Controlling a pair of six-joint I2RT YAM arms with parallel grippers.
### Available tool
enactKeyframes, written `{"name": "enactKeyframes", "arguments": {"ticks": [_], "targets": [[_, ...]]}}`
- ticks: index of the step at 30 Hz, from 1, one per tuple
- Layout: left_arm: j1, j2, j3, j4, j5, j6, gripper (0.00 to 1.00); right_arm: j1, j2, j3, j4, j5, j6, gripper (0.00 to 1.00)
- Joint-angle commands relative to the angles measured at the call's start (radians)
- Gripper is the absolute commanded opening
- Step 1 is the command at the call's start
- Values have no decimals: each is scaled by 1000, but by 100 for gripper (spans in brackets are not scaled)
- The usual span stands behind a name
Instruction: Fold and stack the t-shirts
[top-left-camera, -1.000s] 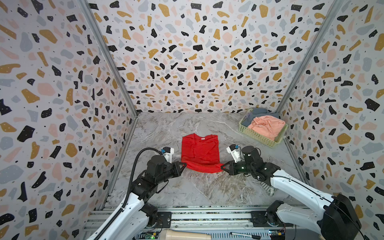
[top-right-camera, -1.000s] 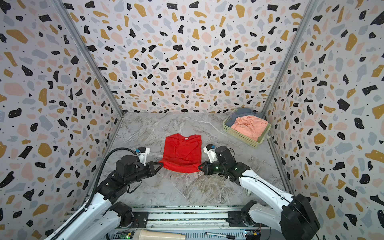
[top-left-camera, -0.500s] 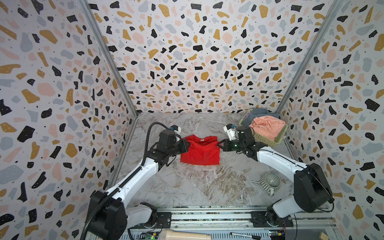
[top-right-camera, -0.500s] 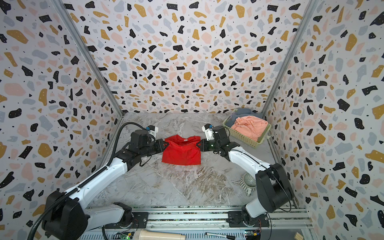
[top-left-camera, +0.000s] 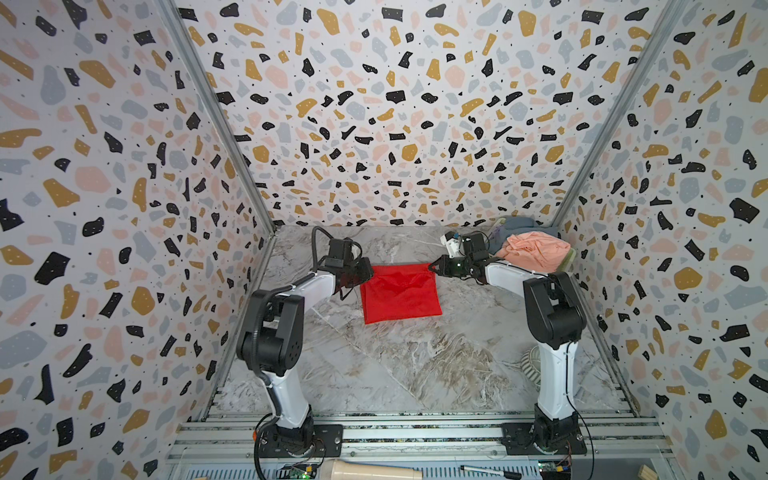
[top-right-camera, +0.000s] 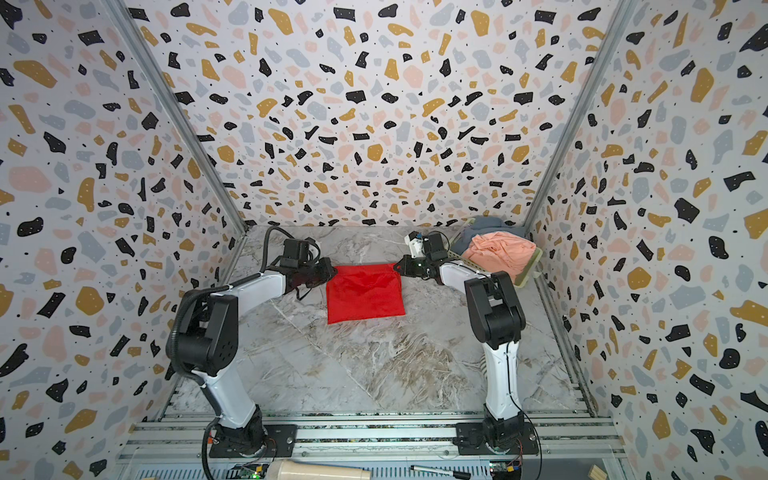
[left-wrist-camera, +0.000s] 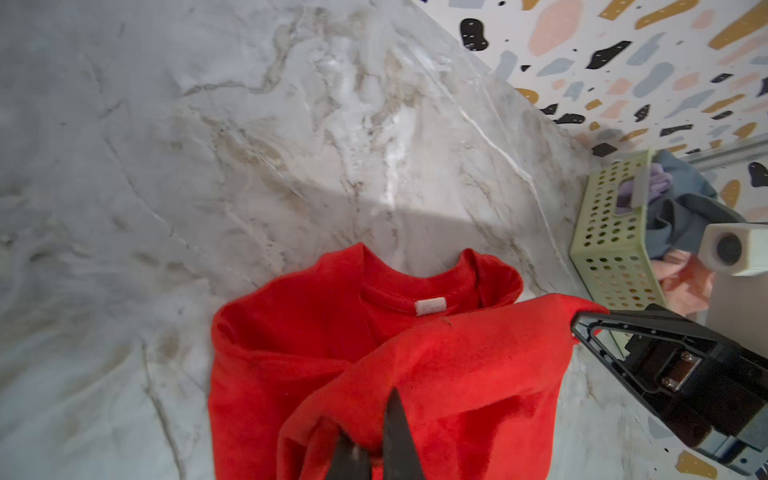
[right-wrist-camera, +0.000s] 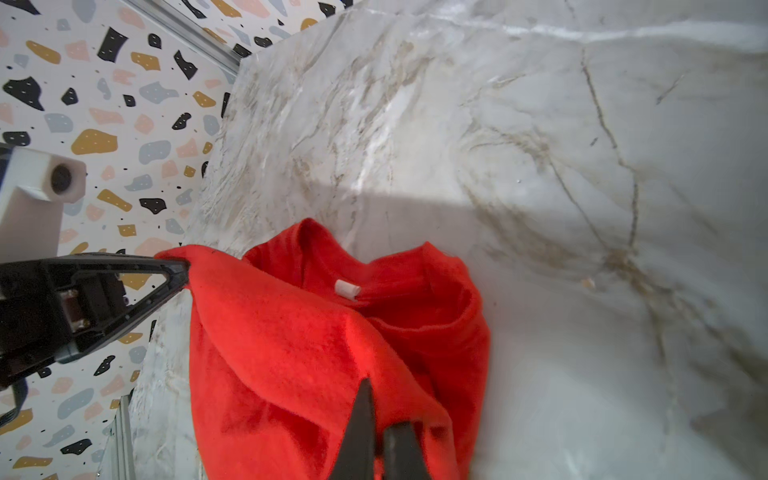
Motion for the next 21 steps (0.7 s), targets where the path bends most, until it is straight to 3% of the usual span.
{"name": "enactKeyframes", "arguments": {"ticks": [1,4,6,8,14,18,21], "targets": [[29,54,68,30,-4,-7,6,-17,68,138,-9,-25,5,19],[37,113,114,15,-6,-13,22,-34,127,190,0,-42,22,52],[43,115,117,10,-38,-27,25,-51,111,168,46,-43,39,61],[46,93,106,5,-97,-36,36,-69,64,114,109,-40,56,66],[44,-39,25,-11,-227,-16,45,-84,-115,-60,146,0,42,68],[11,-90,-3,-15,-163,18,48,-48,-213,-190,162,9,56,68],[-60,-59,57,-63,-179,98,51,0,-264,-267,167,26,63,68]]}}
